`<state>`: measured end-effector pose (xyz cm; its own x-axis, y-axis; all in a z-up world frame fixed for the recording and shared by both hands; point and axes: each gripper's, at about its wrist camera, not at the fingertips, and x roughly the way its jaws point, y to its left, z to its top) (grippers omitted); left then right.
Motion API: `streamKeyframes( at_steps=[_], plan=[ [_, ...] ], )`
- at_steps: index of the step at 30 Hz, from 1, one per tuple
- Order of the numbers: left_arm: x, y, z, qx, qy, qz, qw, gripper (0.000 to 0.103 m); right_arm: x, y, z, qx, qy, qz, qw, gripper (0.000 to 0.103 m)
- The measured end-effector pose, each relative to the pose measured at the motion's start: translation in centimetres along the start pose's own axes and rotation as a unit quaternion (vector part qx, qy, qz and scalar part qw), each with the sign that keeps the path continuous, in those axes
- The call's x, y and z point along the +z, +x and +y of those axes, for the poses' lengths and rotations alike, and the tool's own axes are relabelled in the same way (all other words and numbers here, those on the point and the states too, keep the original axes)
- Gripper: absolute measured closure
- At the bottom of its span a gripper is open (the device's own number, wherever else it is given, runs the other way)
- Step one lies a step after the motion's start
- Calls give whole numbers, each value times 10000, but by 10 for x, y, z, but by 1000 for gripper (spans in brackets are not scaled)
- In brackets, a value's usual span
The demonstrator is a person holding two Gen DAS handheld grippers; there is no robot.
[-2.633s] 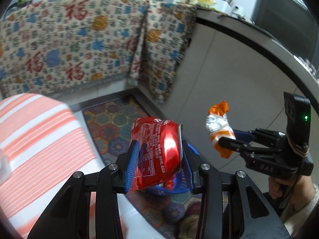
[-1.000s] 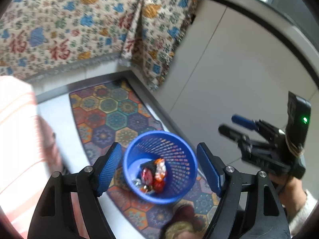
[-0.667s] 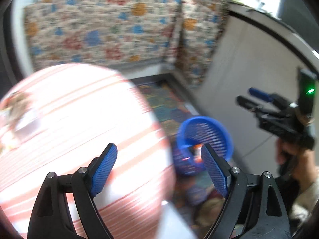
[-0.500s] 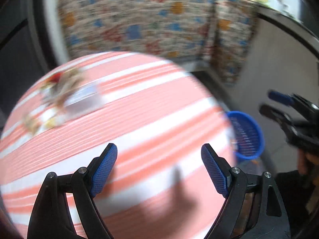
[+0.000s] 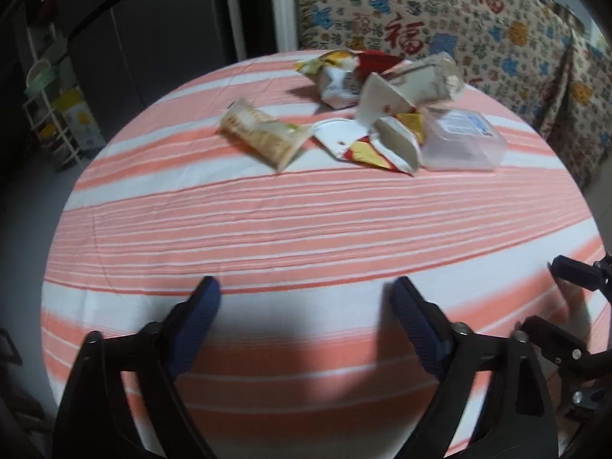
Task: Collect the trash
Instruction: 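Move both tools back over the table toward the remaining trash, then grasp the cream wafer wrapper with the left tool while the right tool grasps the white paper cup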
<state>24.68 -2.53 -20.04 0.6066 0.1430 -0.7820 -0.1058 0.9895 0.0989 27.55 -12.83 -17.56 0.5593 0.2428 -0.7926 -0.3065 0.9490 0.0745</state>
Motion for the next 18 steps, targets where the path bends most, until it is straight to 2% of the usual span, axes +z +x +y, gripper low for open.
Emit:
streamKeyframes(
  at_steps=[3,11,14,18],
  plan=[
    [1,3,15,-3,-84,44,10000,0,8,8,10,-122,-202,-114,9997,34],
    [25,21,35,-2,-292,71,9995,1,29,25,8,-121,-146,-41,9998,33],
    [46,27,48,-357,-713,-75,9968,2,29,25,7,-136,-167,-41,9998,33],
    [78,39,55,-562,-1160,-211,9914,10,29,25,8,-147,-177,-40,9997,33]
  ],
)
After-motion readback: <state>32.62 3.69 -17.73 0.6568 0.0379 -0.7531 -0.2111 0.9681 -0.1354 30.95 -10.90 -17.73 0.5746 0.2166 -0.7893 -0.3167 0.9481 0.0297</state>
